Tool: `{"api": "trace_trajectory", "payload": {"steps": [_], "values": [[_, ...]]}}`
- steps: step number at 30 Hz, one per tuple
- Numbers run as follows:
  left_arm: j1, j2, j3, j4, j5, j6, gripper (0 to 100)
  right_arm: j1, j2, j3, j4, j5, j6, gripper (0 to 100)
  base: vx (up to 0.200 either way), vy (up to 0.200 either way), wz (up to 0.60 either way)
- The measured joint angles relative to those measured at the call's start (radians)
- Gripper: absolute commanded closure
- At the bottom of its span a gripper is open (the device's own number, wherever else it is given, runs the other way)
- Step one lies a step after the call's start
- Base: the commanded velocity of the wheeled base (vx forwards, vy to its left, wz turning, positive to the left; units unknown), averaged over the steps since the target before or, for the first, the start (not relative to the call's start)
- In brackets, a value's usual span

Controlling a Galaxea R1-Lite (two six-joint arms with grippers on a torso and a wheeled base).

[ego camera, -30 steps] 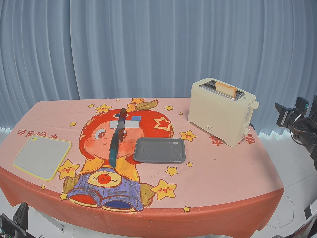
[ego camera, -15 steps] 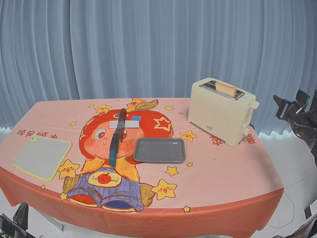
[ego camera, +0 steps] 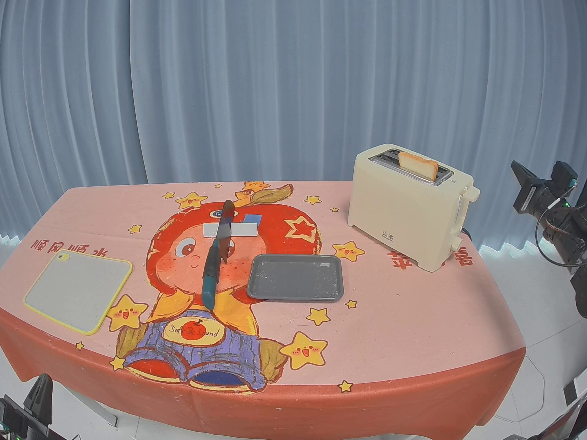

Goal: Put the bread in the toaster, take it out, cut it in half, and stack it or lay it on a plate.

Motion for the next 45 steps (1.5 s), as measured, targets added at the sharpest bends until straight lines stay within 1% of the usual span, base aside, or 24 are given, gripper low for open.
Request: {"api": "trace_trajectory", "payload": {"steps": [3,6,10,13,15,20,24,27,30,40,45], "values": [[0.0,0.0,0.0,0.0,0.0,0.0,100,0.003,0.019,0.016,-0.031,-0.006,0.003,100,0.0,0.0,0.0],[0.0,0.0,0.0,0.0,0.0,0.0,100,0.01,0.028,0.016,-0.031,-0.008,0.035,100,0.0,0.0,0.0],[0.0,0.0,0.0,0.0,0.0,0.0,100,0.019,0.037,-0.011,-0.031,-0.014,0.086,100,0.0,0.0,0.0],[0.0,0.0,0.0,0.0,0.0,0.0,100,0.023,0.041,-0.04,-0.031,-0.019,0.107,100,0.0,0.0,0.0],[0.0,0.0,0.0,0.0,0.0,0.0,100,0.025,0.042,-0.053,-0.025,-0.022,0.11,100,0.0,0.0,0.0],[0.0,0.0,0.0,0.0,0.0,0.0,100,0.027,0.036,-0.083,0.045,-0.03,0.107,100,0.0,0.0,0.0],[0.0,0.0,0.0,0.0,0.0,0.0,100,0.028,0.013,-0.103,0.134,-0.031,0.105,100,0.0,0.0,0.0],[0.0,0.0,0.0,0.0,0.0,0.0,100,0.03,-0.013,-0.111,0.227,-0.03,0.103,100,0.0,0.0,0.0],[0.0,0.0,0.0,0.0,0.0,0.0,100,0.039,-0.04,-0.116,0.278,-0.03,0.101,100,0.0,0.0,0.0],[0.0,0.0,0.0,0.0,0.0,0.0,100,0.064,-0.074,-0.118,0.29,-0.029,0.088,100,0.0,0.0,0.0],[0.0,0.0,0.0,0.0,0.0,0.0,100,0.067,-0.067,-0.157,0.291,-0.029,0.085,100,0.0,0.0,0.0]]}}
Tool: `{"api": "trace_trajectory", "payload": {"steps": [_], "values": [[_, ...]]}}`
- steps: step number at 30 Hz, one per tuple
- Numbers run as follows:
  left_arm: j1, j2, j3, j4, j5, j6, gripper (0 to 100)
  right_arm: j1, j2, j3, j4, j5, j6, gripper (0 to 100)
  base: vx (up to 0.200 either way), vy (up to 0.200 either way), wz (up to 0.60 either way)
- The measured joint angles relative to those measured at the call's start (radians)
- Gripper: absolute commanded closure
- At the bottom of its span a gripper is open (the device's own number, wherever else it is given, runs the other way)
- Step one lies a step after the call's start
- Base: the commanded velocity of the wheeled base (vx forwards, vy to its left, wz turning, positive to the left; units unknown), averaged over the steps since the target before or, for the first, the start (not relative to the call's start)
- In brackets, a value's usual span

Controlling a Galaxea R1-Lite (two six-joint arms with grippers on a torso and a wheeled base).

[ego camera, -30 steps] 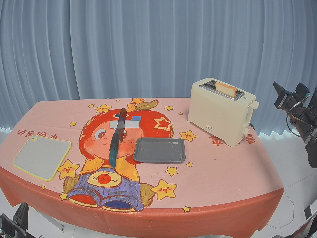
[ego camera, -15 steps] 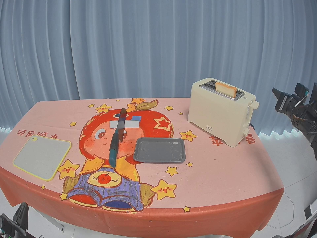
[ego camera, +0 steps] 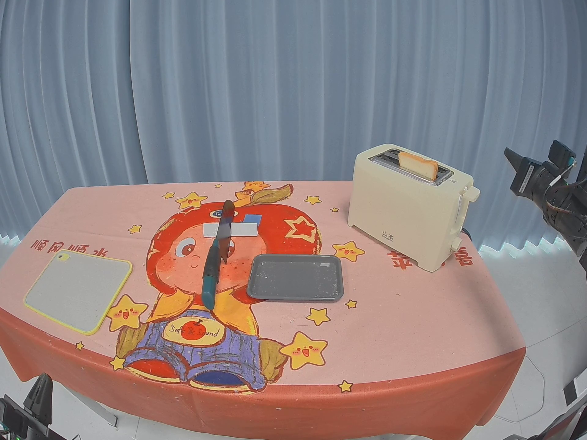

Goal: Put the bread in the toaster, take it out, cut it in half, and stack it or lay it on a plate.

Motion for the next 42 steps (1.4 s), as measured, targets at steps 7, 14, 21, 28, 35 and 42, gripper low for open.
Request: {"api": "trace_trajectory", "payload": {"steps": [7,14,21,28,35,42], "values": [[0.0,0.0,0.0,0.0,0.0,0.0,100,-0.009,0.039,-0.065,-0.001,0.01,-0.011,100,0.0,0.0,0.0],[0.0,0.0,0.0,0.0,0.0,0.0,100,-0.015,0.063,-0.066,-0.001,0.017,-0.013,100,0.0,0.0,0.0],[0.0,0.0,0.0,0.0,0.0,0.0,100,-0.018,0.088,-0.039,-0.002,0.08,-0.007,100,0.0,0.0,0.0],[0.0,0.0,0.0,0.0,0.0,0.0,100,-0.029,0.12,-0.016,-0.012,0.139,-0.017,100,0.0,0.0,0.0],[0.0,0.0,0.0,0.0,0.0,0.0,100,-0.029,0.159,-0.015,-0.02,0.139,-0.023,100,0.0,0.0,0.0],[0.0,0.0,0.0,0.0,0.0,0.0,100,-0.021,0.19,-0.012,-0.02,0.139,-0.017,100,0.0,0.0,0.0]]}}
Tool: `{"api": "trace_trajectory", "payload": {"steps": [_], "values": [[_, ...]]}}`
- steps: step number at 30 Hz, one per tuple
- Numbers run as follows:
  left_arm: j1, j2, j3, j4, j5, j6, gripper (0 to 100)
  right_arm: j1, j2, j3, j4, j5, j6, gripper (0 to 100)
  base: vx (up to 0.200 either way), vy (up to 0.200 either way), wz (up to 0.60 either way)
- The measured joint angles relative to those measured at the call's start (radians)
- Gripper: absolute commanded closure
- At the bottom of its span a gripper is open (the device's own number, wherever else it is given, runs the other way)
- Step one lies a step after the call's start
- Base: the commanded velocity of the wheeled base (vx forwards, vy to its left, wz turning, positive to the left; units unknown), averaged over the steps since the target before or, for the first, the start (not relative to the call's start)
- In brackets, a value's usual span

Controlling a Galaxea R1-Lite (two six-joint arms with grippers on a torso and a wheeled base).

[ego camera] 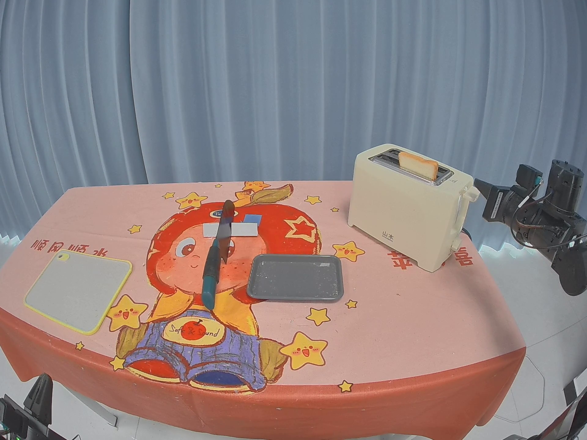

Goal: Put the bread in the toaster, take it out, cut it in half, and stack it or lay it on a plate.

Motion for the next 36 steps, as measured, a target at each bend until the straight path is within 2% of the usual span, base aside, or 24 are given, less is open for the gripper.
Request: {"api": "trace_trajectory", "payload": {"steps": [36], "values": [[0.0,0.0,0.0,0.0,0.0,0.0,100,-0.003,0.078,0.029,0.002,-0.013,-0.006,100,0.0,0.0,0.0]]}}
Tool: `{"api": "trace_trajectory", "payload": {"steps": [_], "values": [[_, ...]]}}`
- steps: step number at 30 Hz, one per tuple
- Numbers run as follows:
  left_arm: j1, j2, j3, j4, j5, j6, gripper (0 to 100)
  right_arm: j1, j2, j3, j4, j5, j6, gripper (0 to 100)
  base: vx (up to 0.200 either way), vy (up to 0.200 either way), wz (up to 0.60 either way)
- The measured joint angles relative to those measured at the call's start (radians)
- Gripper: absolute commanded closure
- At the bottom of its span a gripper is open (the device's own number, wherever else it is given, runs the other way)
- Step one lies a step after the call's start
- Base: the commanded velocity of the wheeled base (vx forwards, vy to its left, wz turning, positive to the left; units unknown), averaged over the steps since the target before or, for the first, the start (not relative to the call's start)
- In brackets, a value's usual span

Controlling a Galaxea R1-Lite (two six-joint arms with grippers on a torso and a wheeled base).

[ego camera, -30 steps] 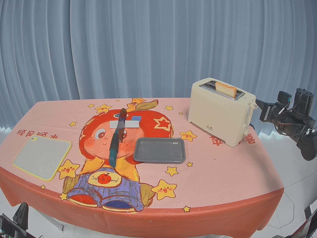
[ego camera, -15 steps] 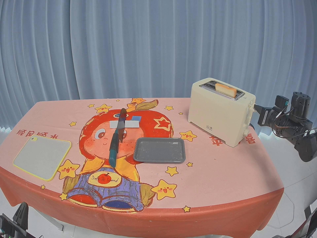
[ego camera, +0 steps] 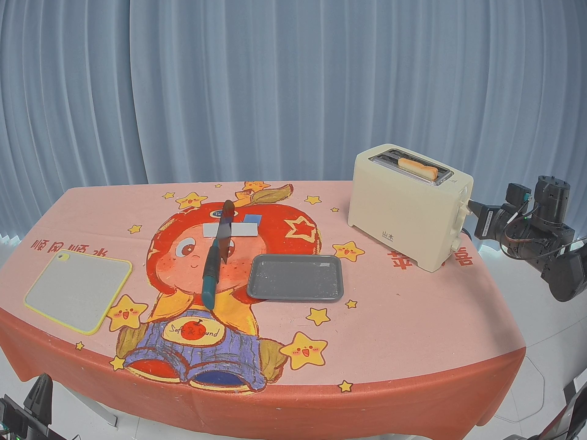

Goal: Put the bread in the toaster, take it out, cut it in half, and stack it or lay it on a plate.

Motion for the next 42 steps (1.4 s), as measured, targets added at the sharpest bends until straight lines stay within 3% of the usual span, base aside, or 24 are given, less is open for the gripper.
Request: {"api": "trace_trajectory", "payload": {"steps": [42], "values": [[0.0,0.0,0.0,0.0,0.0,0.0,100,-0.003,0.05,0.017,0.002,-0.001,-0.01,100,0.0,0.0,0.0]]}}
